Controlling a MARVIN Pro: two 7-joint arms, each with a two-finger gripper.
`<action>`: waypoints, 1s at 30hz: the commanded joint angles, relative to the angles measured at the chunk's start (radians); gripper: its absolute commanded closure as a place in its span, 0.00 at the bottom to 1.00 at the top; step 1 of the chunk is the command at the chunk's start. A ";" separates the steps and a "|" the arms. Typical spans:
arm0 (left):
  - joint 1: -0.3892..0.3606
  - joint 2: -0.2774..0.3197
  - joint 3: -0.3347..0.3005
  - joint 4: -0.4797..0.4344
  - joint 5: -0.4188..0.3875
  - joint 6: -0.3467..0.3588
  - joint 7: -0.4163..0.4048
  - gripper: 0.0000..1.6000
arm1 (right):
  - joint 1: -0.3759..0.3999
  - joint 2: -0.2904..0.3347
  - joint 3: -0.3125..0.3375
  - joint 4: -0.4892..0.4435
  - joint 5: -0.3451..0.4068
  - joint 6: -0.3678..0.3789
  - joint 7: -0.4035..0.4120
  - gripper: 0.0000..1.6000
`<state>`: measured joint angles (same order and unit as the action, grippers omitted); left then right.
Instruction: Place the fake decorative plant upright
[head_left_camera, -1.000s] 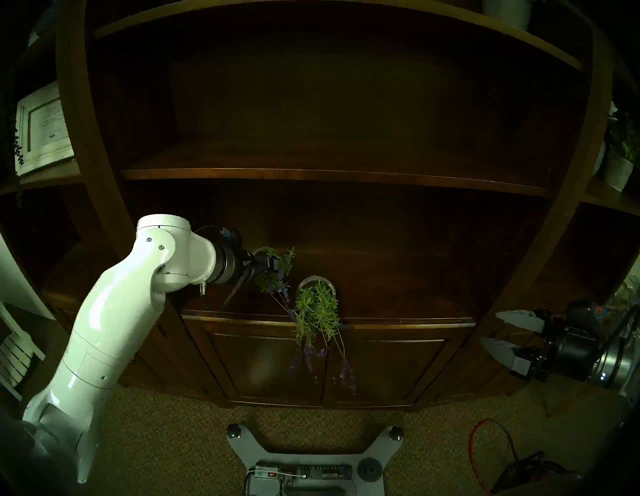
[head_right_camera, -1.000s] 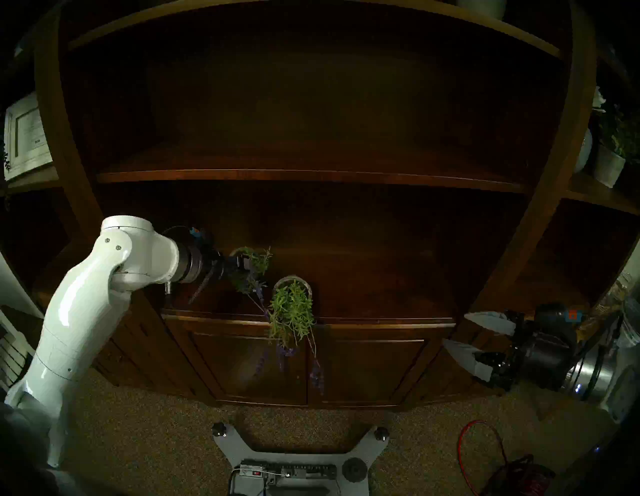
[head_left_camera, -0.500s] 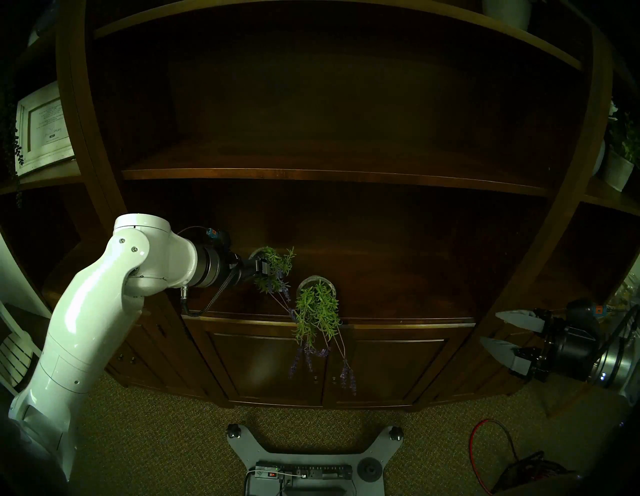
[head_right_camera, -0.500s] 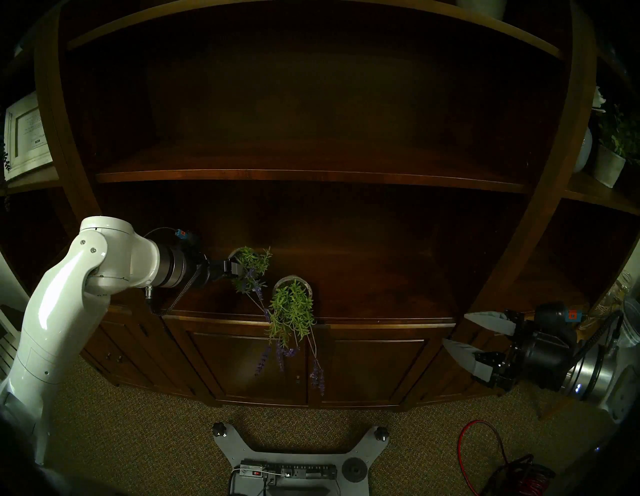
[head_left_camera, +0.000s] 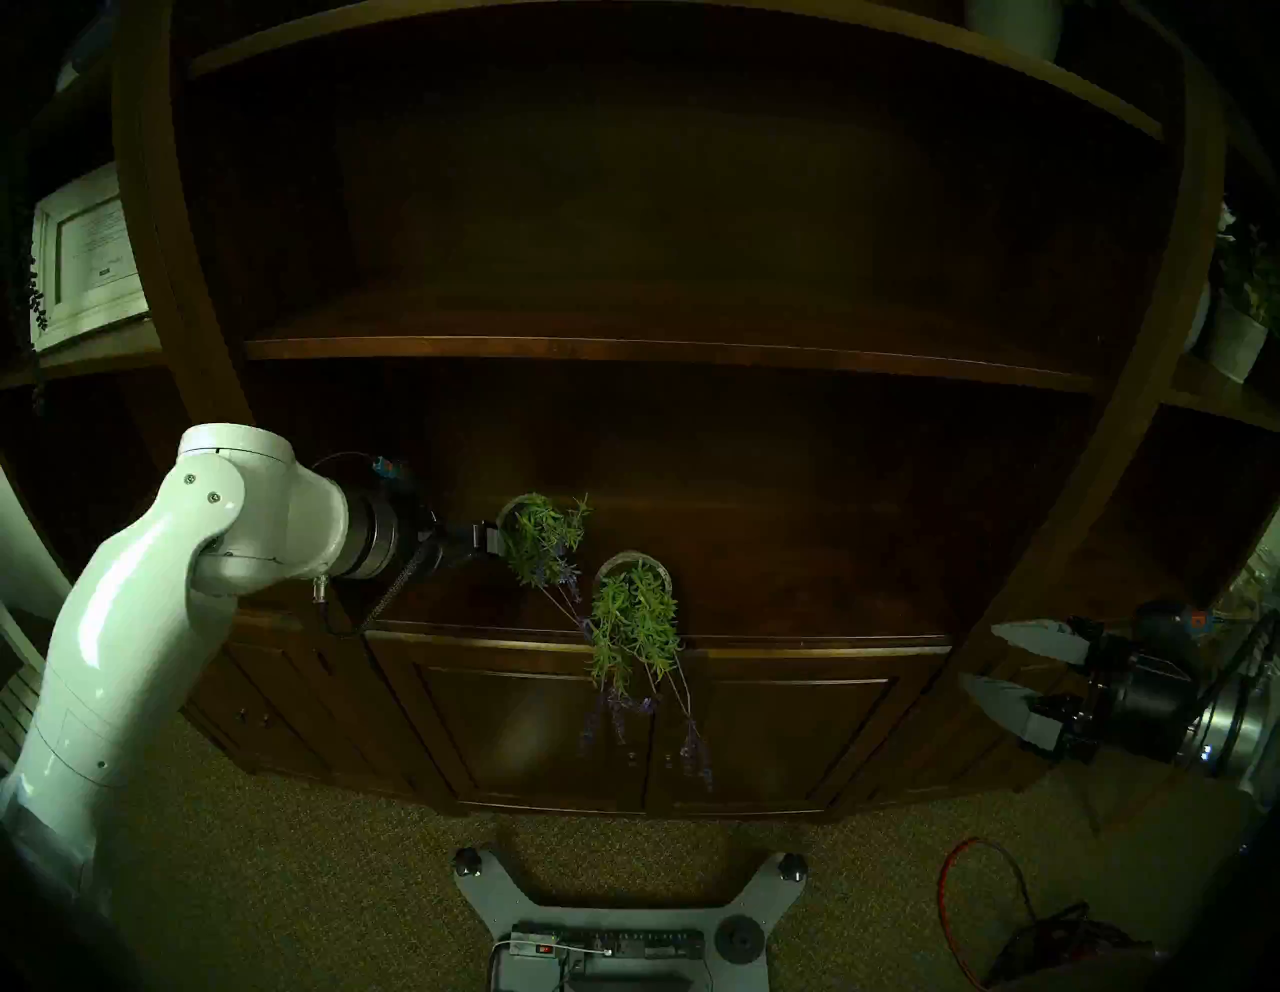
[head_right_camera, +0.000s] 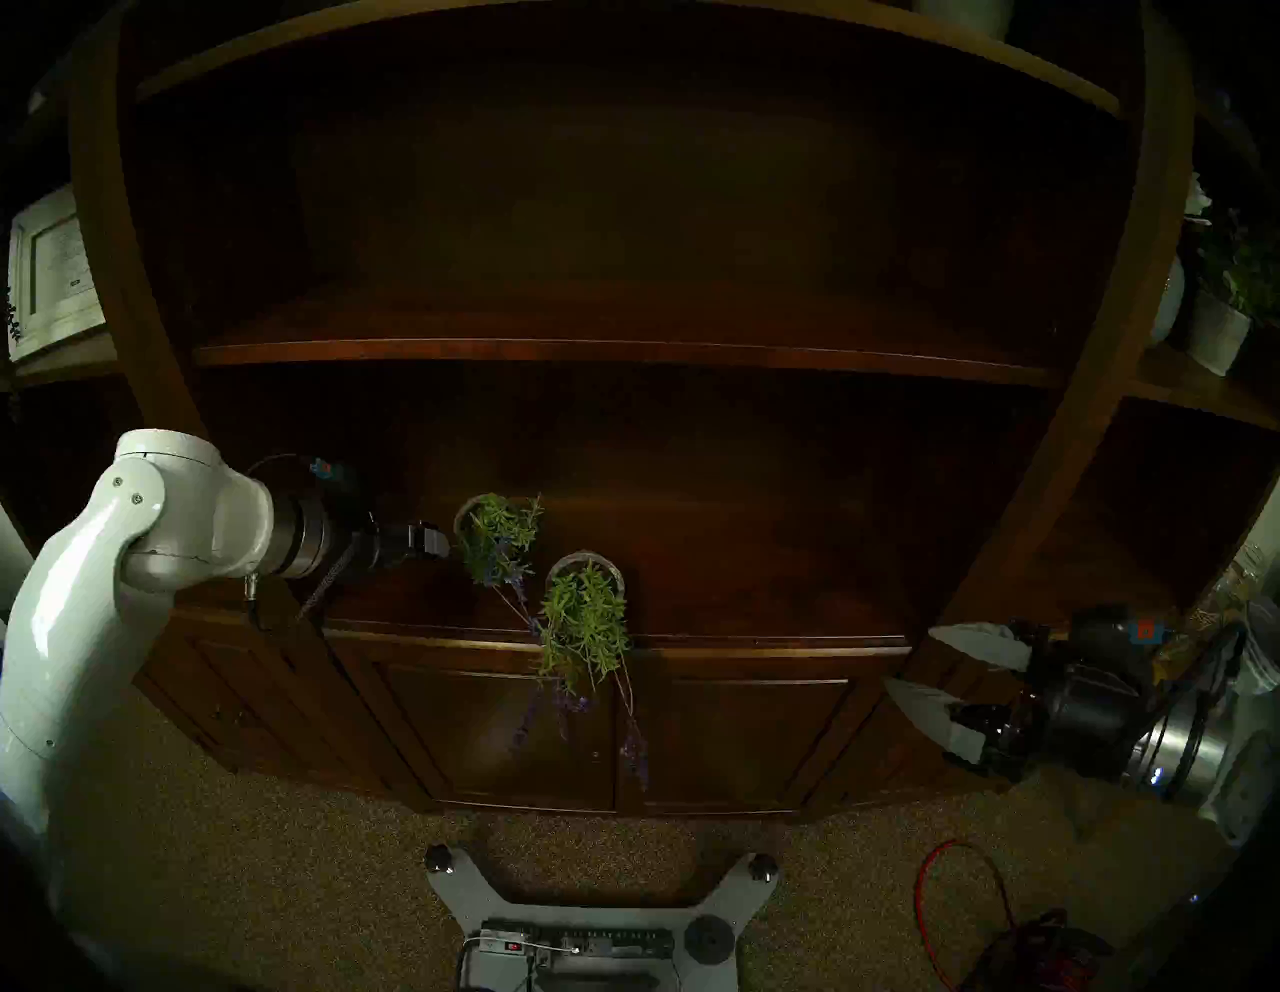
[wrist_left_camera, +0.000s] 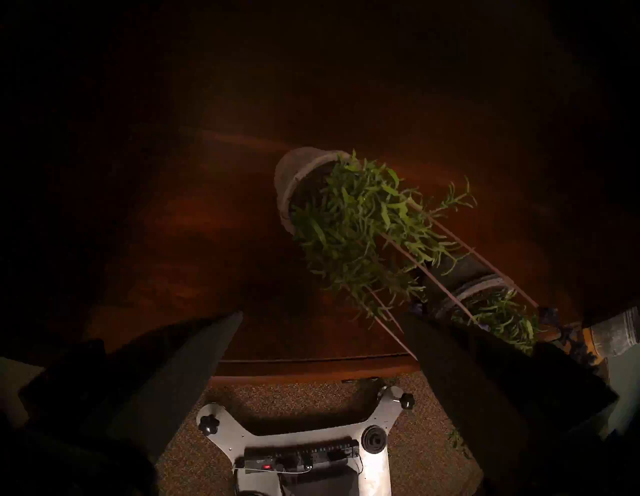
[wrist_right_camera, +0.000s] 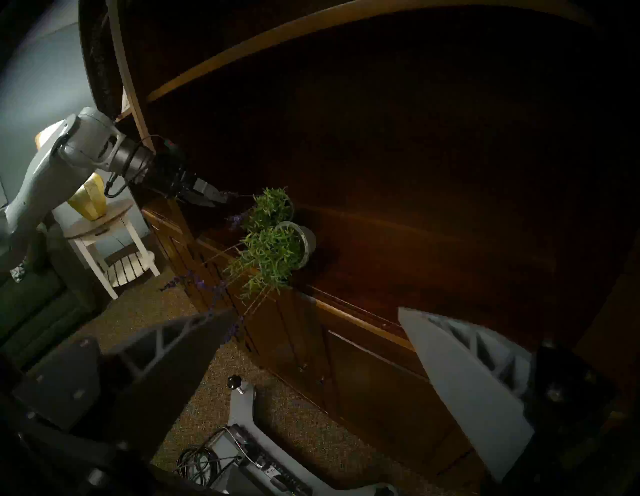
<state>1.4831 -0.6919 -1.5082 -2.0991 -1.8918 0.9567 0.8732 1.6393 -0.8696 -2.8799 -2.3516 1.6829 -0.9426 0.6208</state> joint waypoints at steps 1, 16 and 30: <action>0.018 0.059 -0.061 -0.010 -0.036 -0.002 0.058 0.00 | 0.002 0.000 0.002 -0.002 -0.002 -0.003 0.001 0.00; -0.005 0.069 -0.090 0.153 -0.073 0.003 -0.160 0.00 | 0.002 0.000 0.002 -0.002 -0.002 -0.003 0.001 0.00; -0.070 0.068 0.030 0.208 0.155 0.003 -0.366 0.00 | 0.002 0.000 0.002 -0.002 -0.002 -0.003 0.001 0.00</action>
<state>1.4857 -0.6237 -1.5012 -1.8914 -1.8235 0.9580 0.6015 1.6392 -0.8696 -2.8799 -2.3516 1.6829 -0.9426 0.6207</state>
